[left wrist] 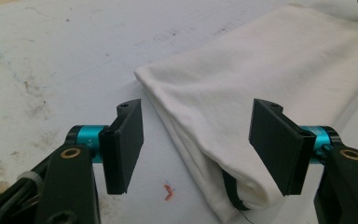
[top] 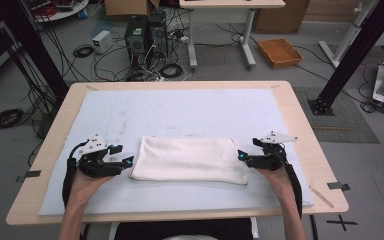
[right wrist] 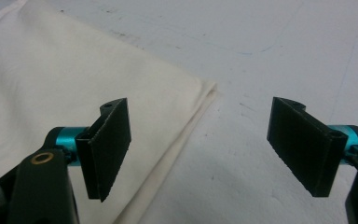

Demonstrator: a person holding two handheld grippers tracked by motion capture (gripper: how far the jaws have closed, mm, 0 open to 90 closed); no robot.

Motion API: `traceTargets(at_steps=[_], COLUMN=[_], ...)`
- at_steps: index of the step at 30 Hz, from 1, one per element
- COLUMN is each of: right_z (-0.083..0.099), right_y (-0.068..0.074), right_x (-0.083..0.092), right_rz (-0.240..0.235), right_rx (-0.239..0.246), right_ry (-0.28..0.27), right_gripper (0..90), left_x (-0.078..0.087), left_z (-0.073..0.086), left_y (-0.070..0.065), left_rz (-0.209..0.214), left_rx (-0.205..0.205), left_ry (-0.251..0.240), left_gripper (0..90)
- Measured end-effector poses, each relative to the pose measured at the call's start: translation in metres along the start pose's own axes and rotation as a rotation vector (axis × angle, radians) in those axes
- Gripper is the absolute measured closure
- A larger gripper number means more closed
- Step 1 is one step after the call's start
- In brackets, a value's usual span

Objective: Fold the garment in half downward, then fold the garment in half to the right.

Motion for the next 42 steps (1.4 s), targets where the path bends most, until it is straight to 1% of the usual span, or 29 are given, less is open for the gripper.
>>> traceTargets(at_steps=[4, 11, 17, 21, 23, 26, 27, 28, 29, 30, 34, 36, 37, 39, 42], right_z=[0.000, -0.001, -0.004, -0.008, -0.010, -0.012, -0.012, -0.012, -0.012, -0.012, -0.013, -0.013, -0.013, -0.012, -0.012], right_y=[-0.002, -0.001, 0.003, 0.006, 0.008, 0.012, 0.014, 0.015, 0.016, 0.016, 0.019, 0.019, 0.019, 0.018, 0.019], right_x=[0.003, 0.004, 0.006, 0.005, 0.004, 0.002, 0.002, 0.002, 0.002, 0.002, 0.001, 0.001, 0.001, 0.001, 0.000], right_rz=[0.003, 0.002, -0.009, -0.011, -0.015, -0.023, -0.025, -0.025, -0.028, -0.028, -0.027, -0.025, -0.025, -0.024, -0.031], right_rx=[-0.011, -0.010, -0.001, 0.013, 0.023, 0.039, 0.042, 0.046, 0.047, 0.048, 0.053, 0.054, 0.055, 0.058, 0.061], right_ry=[-0.007, -0.009, -0.021, -0.027, -0.031, -0.033, -0.027, -0.026, -0.025, -0.024, -0.021, -0.020, -0.019, -0.020, -0.018], right_gripper=[21.5, 21.5, 21.7, 21.7, 21.7, 21.7, 21.7, 21.7, 21.7, 21.7, 21.7, 21.7, 21.7, 21.7, 21.7], left_x=[-0.002, -0.007, -0.006, -0.005, -0.007, -0.012, -0.014, -0.016, -0.018, -0.021, -0.027, -0.027, -0.027, -0.028, -0.030], left_z=[-0.001, -0.003, -0.003, -0.002, 0.000, 0.009, 0.011, 0.014, 0.016, 0.019, 0.025, 0.027, 0.030, 0.033, 0.036], left_y=[-0.003, -0.011, -0.016, -0.020, -0.023, -0.030, -0.031, -0.033, -0.034, -0.033, -0.030, -0.030, -0.029, -0.028, -0.028], left_rz=[-0.003, -0.006, -0.020, -0.026, -0.023, -0.019, -0.021, -0.032, -0.043, -0.057, -0.082, -0.083, -0.090, -0.091, -0.081], left_rx=[-0.004, -0.021, -0.010, 0.012, 0.025, 0.039, 0.045, 0.043, 0.050, 0.061, 0.095, 0.097, 0.101, 0.108, 0.112], left_ry=[0.004, 0.024, 0.021, 0.010, 0.022, 0.034, 0.039, 0.053, 0.058, 0.071, 0.095, 0.099, 0.112, 0.117, 0.123], left_gripper=[35.3, 35.3, 35.3, 35.3, 35.3, 35.3, 35.4, 35.5, 35.6, 35.6, 35.7, 35.9, 35.9, 35.9, 35.9])
Point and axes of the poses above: each handheld gripper's, and its own axes: x roughly backward along the jaws, z roughly out of its underside, y roughly to its left, the point moved 1 cm from there along -x, roughly forward along the jaws, and after that the axes turned 11 degrees about z, right-handed, at the moved point
